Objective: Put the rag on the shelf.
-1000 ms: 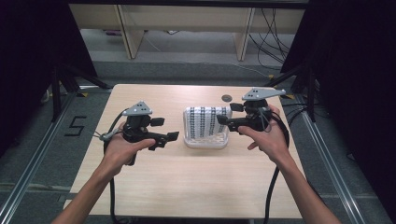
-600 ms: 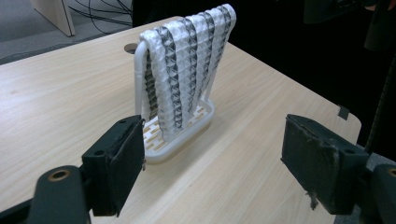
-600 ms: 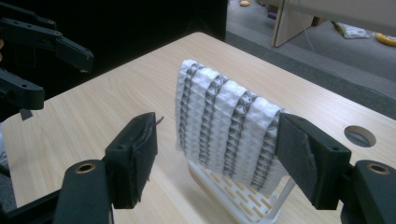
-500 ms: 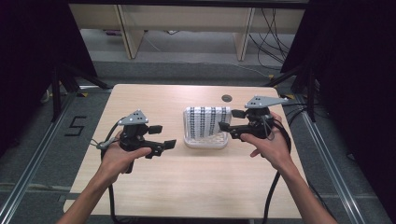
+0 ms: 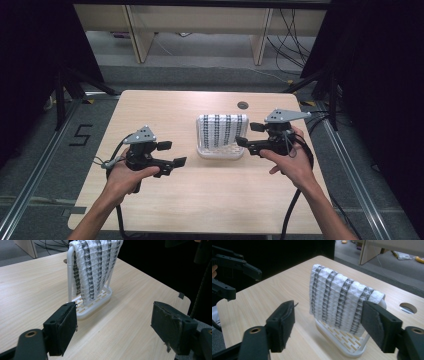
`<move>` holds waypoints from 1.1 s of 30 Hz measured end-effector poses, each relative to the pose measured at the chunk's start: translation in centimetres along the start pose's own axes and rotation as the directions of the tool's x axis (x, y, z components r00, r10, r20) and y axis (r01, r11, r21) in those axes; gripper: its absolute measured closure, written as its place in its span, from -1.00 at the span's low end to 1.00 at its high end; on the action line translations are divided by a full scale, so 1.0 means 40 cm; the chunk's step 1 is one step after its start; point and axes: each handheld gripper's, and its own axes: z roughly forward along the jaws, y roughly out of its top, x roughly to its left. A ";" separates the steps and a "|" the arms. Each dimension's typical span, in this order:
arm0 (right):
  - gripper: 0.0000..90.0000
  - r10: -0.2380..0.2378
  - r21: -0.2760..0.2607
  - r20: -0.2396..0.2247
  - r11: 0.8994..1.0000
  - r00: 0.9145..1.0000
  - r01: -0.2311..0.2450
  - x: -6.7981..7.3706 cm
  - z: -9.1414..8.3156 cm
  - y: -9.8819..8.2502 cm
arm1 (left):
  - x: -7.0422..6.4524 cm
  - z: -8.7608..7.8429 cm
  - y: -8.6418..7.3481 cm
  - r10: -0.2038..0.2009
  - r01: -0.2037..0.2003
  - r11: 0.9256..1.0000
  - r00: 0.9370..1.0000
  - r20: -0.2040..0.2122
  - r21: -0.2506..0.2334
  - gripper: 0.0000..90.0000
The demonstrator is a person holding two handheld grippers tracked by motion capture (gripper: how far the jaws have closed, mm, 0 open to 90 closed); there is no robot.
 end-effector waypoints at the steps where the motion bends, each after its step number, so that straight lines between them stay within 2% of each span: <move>1: -0.52 0.002 -0.006 0.008 1.000 1.000 -0.002 0.000 -0.003 -0.005 | -0.001 0.000 -0.003 0.003 -0.003 1.000 1.000 0.001 0.002 -0.55; 2: -0.52 0.002 -0.006 0.008 1.000 1.000 -0.002 0.000 -0.003 -0.005 | -0.001 0.001 -0.007 0.001 -0.001 1.000 1.000 0.009 0.002 -0.55; 3: -0.60 0.016 -0.011 0.002 1.000 1.000 -0.016 0.004 -0.003 -0.008 | -0.002 0.001 -0.010 0.006 -0.006 1.000 1.000 0.011 0.001 -0.55; 4: -0.64 0.017 -0.003 0.003 1.000 1.000 -0.017 0.005 -0.005 -0.011 | -0.004 -0.001 -0.012 0.004 -0.004 1.000 1.000 0.002 0.009 -0.55; 6: -0.64 0.015 -0.018 -0.005 1.000 1.000 -0.015 0.010 -0.005 -0.018 | -0.004 -0.001 -0.018 0.004 -0.004 1.000 1.000 0.017 0.003 -0.55; 10: -0.64 0.004 -0.024 -0.010 1.000 1.000 -0.004 0.015 -0.009 -0.031 | -0.012 -0.002 -0.032 0.003 -0.003 1.000 1.000 0.008 0.016 -0.55; 11: -0.64 0.018 -0.011 -0.008 1.000 1.000 -0.018 0.019 -0.013 -0.035 | -0.012 -0.002 -0.036 0.004 -0.004 1.000 1.000 0.014 0.018 -0.55; 13: -0.65 0.008 -0.022 -0.015 1.000 1.000 -0.008 0.019 -0.013 -0.042 | -0.014 0.000 -0.044 0.006 -0.006 1.000 1.000 0.017 0.015 -0.55; 15: -0.64 0.022 -0.020 -0.017 1.000 1.000 -0.022 0.024 -0.016 -0.049 | -0.017 -0.002 -0.051 0.001 -0.001 1.000 1.000 0.013 0.024 -0.55; 16: -0.64 0.008 -0.034 -0.032 0.999 0.999 -0.009 0.022 -0.012 -0.052 | -0.017 -0.003 -0.055 0.003 -0.003 1.000 1.000 0.015 0.022 -0.55; 18: -0.64 0.032 -0.020 -0.035 0.999 0.999 -0.032 0.028 -0.015 -0.059 | -0.018 -0.004 -0.062 -0.003 0.003 1.000 1.000 0.019 0.016 -0.55; 19: -0.64 0.044 -0.012 -0.020 0.999 0.999 -0.045 0.034 -0.020 -0.064 | -0.019 -0.007 -0.065 -0.003 0.003 1.000 1.000 0.010 0.014 -0.55; 20: -0.64 0.044 -0.012 -0.020 0.999 0.999 -0.045 0.034 -0.020 -0.064 | -0.017 -0.008 -0.069 -0.004 0.004 1.000 1.000 0.018 0.003 -0.55; 21: -0.64 0.005 -0.027 -0.024 1.000 1.000 -0.006 0.027 -0.018 -0.066 | -0.019 -0.010 -0.072 -0.009 0.009 1.000 1.000 0.009 0.003 -0.55; 22: -0.64 0.030 -0.020 -0.021 0.999 0.999 -0.030 0.032 -0.020 -0.069 | -0.018 -0.012 -0.075 -0.008 0.008 1.000 1.000 0.009 0.007 -0.55; 23: -0.64 0.012 -0.037 -0.022 0.999 1.000 -0.013 0.030 -0.017 -0.071 | -0.017 -0.013 -0.079 -0.009 0.009 1.000 1.000 0.008 0.004 -0.55; 24: -0.64 0.030 -0.024 -0.019 0.999 0.999 -0.030 0.034 -0.021 -0.074 | -0.016 -0.013 -0.083 -0.011 0.011 1.000 1.000 0.009 -0.002 -0.55; 25: -0.64 0.009 -0.032 -0.021 0.999 1.000 -0.009 0.030 -0.019 -0.077 | -0.015 -0.014 -0.086 -0.013 0.014 1.000 1.000 0.008 -0.005 -0.55; 27: -0.64 0.028 -0.029 -0.033 0.999 0.999 -0.029 0.035 -0.019 -0.084 | -0.013 -0.016 -0.094 -0.016 0.016 1.000 1.000 0.010 -0.003 -0.55; 30: -0.64 0.014 -0.022 -0.023 1.000 1.000 -0.014 0.034 -0.021 -0.093 | -0.010 -0.019 -0.107 -0.019 0.019 1.000 1.000 0.002 0.004 -0.55; 32: -0.64 0.038 -0.021 -0.026 0.999 0.999 -0.039 0.038 -0.022 -0.099 | -0.008 -0.017 -0.116 -0.024 0.024 1.000 1.000 0.010 0.001 -0.55; 33: -0.64 0.018 -0.024 -0.024 1.000 1.000 -0.018 0.035 -0.023 -0.101 | -0.009 -0.018 -0.119 -0.027 0.027 1.000 1.000 -0.002 0.010 -0.55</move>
